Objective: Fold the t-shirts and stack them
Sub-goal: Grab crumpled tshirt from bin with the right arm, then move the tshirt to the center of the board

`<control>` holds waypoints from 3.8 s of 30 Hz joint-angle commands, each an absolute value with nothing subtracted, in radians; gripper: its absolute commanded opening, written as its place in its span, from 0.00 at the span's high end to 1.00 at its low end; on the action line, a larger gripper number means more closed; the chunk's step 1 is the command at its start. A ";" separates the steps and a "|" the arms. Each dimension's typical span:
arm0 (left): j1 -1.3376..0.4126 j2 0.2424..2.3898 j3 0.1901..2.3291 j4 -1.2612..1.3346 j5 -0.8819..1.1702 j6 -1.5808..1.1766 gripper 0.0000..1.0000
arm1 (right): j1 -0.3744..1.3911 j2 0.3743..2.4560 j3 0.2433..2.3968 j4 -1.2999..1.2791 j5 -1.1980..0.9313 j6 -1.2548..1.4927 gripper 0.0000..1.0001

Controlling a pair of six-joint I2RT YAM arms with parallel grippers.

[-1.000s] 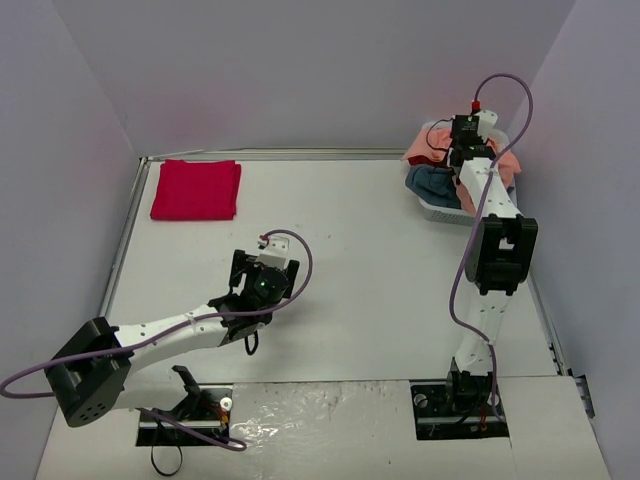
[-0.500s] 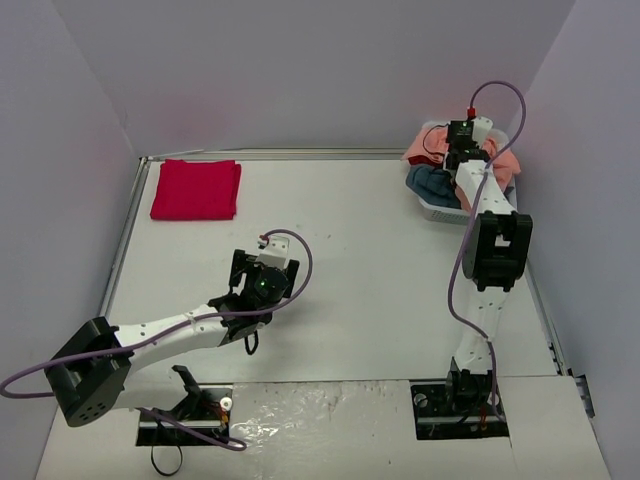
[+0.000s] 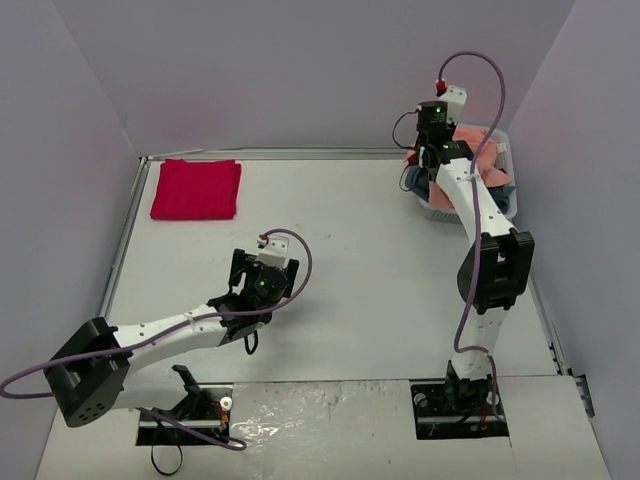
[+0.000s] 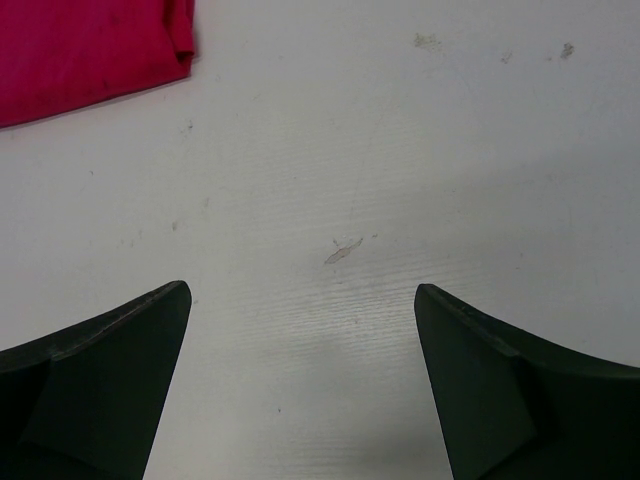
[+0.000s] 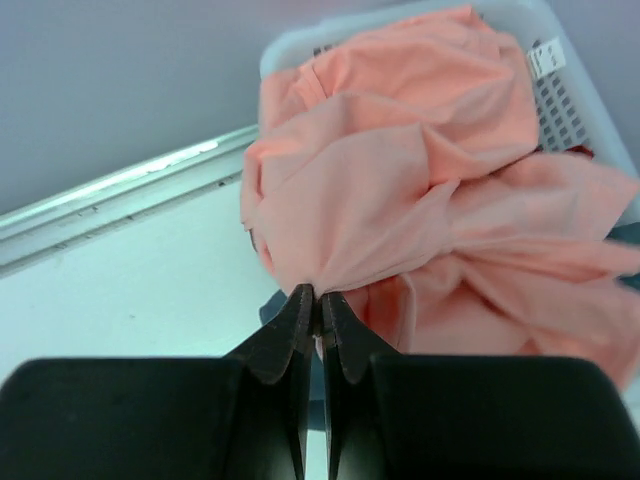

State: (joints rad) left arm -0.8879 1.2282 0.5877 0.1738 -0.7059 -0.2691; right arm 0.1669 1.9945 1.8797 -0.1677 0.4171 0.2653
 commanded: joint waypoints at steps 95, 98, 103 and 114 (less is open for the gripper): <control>-0.842 0.943 0.525 0.084 -0.900 -0.433 0.06 | 0.301 2.083 1.628 -0.299 0.571 0.244 0.27; -0.842 0.946 0.523 0.083 -0.902 -0.431 0.06 | 0.299 2.085 1.628 -0.302 0.566 0.247 0.27; -0.842 0.953 0.523 0.084 -0.900 -0.431 0.06 | 0.279 2.085 1.634 -0.324 0.586 0.267 0.27; -0.842 0.966 0.528 0.089 -0.894 -0.428 0.06 | 0.244 2.086 1.631 -0.357 0.581 0.304 0.27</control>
